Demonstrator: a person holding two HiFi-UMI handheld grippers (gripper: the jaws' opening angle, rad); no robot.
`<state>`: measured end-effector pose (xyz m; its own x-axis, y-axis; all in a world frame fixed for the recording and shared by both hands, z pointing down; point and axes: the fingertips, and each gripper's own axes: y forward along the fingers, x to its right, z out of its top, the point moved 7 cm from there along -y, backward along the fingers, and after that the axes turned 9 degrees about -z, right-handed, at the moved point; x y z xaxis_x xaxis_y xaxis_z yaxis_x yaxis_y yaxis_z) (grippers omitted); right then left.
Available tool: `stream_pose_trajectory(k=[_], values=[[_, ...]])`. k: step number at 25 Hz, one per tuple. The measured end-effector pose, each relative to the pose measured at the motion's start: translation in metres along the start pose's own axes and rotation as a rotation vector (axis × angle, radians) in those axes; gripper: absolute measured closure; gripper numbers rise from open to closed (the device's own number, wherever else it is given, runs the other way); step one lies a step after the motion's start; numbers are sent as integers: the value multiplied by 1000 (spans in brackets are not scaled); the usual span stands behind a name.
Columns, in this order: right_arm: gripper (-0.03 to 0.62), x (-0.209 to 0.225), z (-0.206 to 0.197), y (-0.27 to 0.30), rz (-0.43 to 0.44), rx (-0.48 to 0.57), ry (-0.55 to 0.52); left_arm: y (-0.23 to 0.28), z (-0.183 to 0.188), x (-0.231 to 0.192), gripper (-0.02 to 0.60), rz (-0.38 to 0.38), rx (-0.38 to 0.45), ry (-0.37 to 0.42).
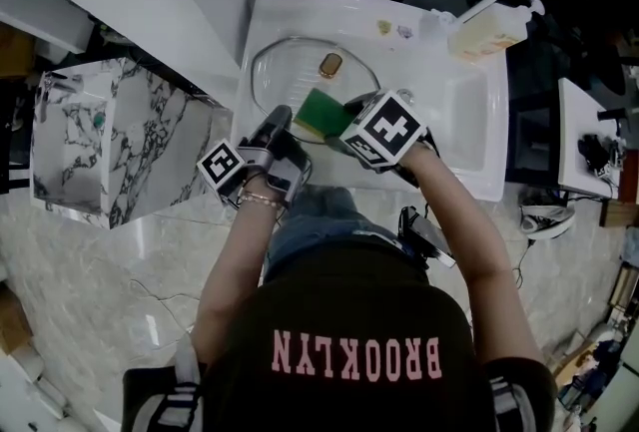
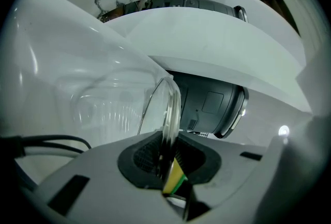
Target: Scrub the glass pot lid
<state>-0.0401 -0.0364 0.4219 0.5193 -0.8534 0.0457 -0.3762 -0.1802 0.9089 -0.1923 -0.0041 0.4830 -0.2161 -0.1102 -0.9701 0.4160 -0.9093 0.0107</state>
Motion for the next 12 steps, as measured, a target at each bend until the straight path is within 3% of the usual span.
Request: stream_pose_trajectory(k=[4,12], values=[[303,14,-4,4,-3,-35,24,-1,-1,-1,534,-1,-5,-9],[303,39,-17,13,143,-81,87,-5,0,-4,528,18,-6,-7]])
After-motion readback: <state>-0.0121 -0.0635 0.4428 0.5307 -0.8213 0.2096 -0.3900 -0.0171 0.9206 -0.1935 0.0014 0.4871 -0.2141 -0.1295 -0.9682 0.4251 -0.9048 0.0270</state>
